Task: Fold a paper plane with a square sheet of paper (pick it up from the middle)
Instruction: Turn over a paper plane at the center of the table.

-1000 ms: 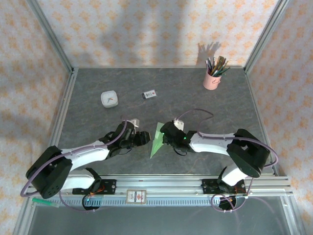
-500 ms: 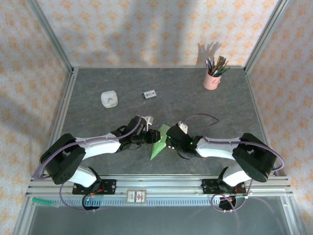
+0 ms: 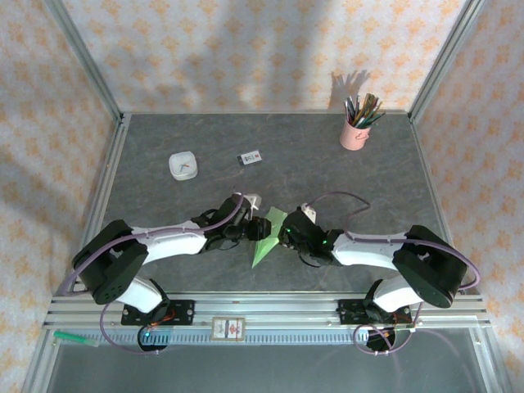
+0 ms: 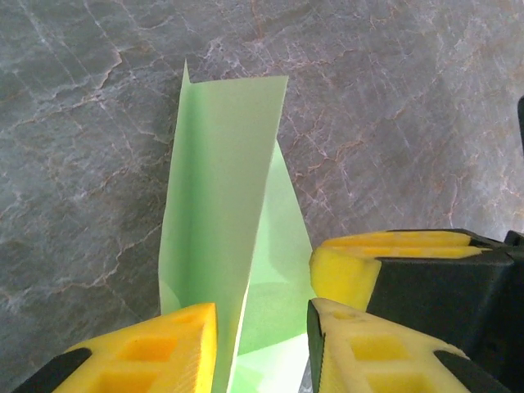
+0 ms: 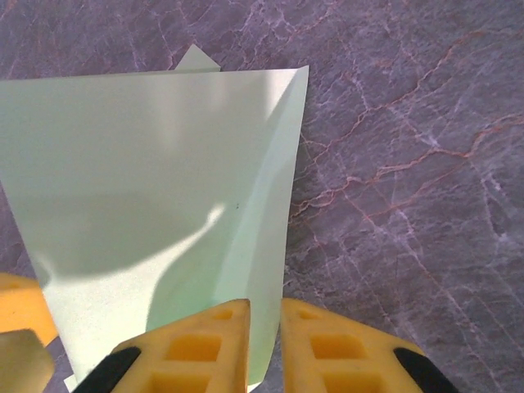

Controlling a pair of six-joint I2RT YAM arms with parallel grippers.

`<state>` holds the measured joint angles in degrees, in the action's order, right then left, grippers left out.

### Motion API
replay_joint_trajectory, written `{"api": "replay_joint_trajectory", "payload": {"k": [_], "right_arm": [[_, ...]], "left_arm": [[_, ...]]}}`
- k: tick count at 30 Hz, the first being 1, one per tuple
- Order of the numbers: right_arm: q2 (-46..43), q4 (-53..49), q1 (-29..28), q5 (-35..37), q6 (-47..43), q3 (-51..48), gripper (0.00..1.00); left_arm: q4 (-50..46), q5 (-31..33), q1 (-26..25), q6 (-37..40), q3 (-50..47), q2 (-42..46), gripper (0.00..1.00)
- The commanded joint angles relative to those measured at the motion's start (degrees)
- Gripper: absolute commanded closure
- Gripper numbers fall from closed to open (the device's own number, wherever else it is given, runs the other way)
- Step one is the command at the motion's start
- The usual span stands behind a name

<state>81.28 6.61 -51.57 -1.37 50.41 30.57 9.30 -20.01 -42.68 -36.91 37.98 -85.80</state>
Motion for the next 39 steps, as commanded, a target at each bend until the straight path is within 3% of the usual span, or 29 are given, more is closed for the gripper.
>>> {"api": "replay_joint_trajectory", "payload": {"k": [1, 8, 12, 14, 17, 24, 39], "right_arm": [[0.22, 1.21, 0.4, 0.58, 0.65, -0.9, 0.84], [0.2, 1.3, 0.77, 0.75, 0.39, -1.17, 0.84], [-1.25, 0.73, 1.11, 1.0, -0.08, -1.11, 0.82], [-2.94, 0.13, 1.5, 1.27, -0.81, -1.0, 0.8], [-5.69, -1.87, 2.86, 1.45, -2.45, -0.32, 0.73], [-13.24, -5.7, 8.55, 1.36, -8.34, 1.12, 0.56], [-14.27, -9.42, 11.09, 3.68, -16.02, 3.86, 0.5]], "left_arm": [[-2.23, 1.82, -0.21, 2.28, 2.17, -2.1, 0.64], [-0.79, 0.68, -0.37, 2.72, 4.47, -6.5, 0.72], [-1.1, 1.73, -0.38, 2.63, 5.79, -8.61, 0.86], [-2.47, 3.98, -0.39, 2.93, 6.55, -8.05, 0.94], [-6.67, 9.72, 0.21, 4.14, 7.81, -6.0, 0.97], [-16.48, 24.73, 3.43, 8.37, 12.93, -5.67, 0.98], [-19.22, 24.58, 4.36, 6.68, 21.15, -16.06, 0.93]]}}
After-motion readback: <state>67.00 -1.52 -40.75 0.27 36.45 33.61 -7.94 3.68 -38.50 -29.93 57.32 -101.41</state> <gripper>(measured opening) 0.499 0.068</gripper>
